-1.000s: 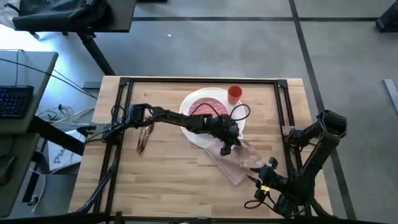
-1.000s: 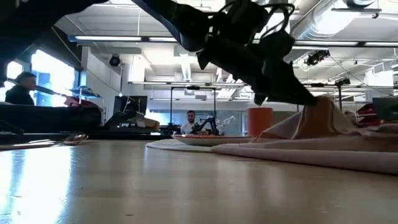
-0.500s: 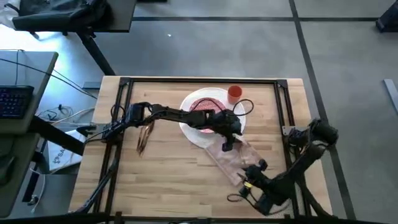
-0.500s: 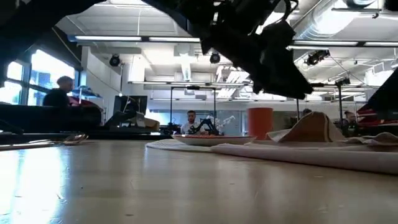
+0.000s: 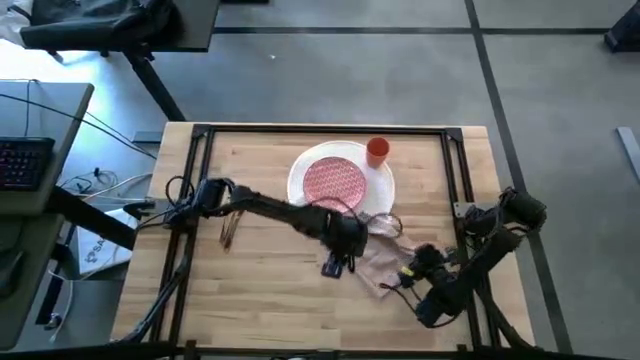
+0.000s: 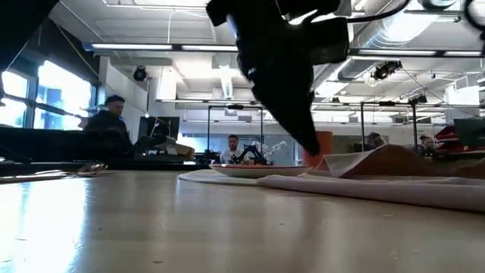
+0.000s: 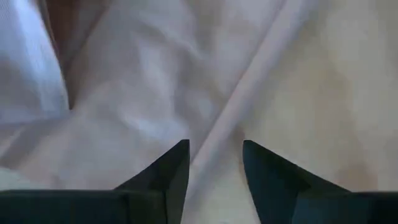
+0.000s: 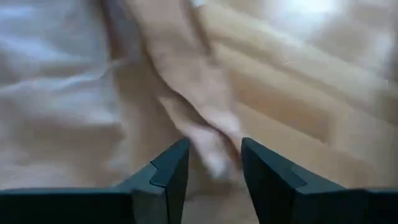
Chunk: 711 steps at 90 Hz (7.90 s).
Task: Set table place
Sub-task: Fold the napkin
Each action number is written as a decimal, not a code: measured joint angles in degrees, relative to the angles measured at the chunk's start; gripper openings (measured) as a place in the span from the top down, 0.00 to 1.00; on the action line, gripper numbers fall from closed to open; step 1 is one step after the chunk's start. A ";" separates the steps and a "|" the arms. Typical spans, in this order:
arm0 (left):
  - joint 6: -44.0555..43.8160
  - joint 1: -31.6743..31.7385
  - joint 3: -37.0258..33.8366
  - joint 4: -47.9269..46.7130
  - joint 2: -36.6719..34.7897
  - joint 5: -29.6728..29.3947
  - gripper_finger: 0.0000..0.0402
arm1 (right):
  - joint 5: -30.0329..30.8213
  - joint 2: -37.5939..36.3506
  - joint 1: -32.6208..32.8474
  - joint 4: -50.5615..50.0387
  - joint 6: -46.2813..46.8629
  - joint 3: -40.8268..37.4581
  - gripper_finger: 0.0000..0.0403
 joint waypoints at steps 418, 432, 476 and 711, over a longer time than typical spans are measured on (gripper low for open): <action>6.60 -14.04 -4.57 -2.58 -15.94 -4.86 1.00 | 4.98 -6.17 -0.77 41.27 -72.11 15.96 1.00; 2.28 -18.13 -4.57 -3.07 -16.01 2.15 1.00 | 3.84 -5.21 0.61 50.01 -74.66 15.96 1.00; 0.05 -18.37 -4.57 -3.04 -16.00 -2.01 1.00 | 6.54 1.91 -2.77 51.78 -75.78 15.96 0.81; 2.11 -20.00 -7.43 0.89 -3.78 10.35 1.00 | -10.91 11.03 -19.27 78.80 -96.59 3.92 0.56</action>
